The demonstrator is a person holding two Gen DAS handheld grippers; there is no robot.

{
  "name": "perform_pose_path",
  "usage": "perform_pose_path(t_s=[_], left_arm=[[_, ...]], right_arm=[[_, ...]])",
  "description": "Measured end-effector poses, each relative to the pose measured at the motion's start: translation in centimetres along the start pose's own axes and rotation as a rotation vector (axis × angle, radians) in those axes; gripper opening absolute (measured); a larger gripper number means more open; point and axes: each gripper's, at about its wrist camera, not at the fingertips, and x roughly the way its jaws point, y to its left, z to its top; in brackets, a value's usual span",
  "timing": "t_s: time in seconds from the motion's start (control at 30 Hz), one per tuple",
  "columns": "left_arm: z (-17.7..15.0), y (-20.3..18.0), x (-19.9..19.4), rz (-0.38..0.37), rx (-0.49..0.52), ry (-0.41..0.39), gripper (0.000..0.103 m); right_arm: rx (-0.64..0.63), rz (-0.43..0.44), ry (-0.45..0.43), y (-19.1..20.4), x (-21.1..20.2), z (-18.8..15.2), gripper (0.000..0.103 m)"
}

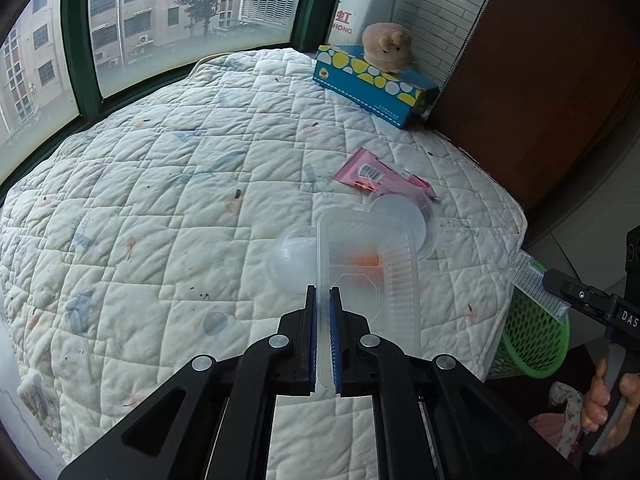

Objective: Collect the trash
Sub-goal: 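Carry the clear food container into the green basket and open the left gripper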

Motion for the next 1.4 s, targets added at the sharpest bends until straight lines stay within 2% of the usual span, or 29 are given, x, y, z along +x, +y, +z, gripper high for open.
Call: perform_pose_path(t_s=[0.4, 0.57, 0.93, 1.23, 1.4], left_arm=[[0.1, -10.9, 2.7, -0.110, 0.128, 0.041, 0.006], [0.0, -14.1, 3.5, -0.133, 0.165, 0.062, 0.006], [0.0, -19.4, 4.6, -0.164, 0.257, 0.095, 0.006], [-1.0, -25.8, 7.4, -0.208, 0.323, 0.148, 0.006], [-1.8, -28.8, 9.2, -0.226, 0.358, 0.182, 0.006]], right_arm=[[0.075, -0.196, -0.089, -9.1, -5.6, -1.6, 0.049], [0.136, -0.221, -0.098, -12.5, -7.1, -2.8, 0.049], [0.142, -0.270, -0.136, -14.6, -9.6, -4.3, 0.050], [0.129, -0.348, -0.190, -16.1, -13.5, -5.4, 0.064], [0.144, -0.366, -0.216, -17.1, -15.3, -6.0, 0.068]])
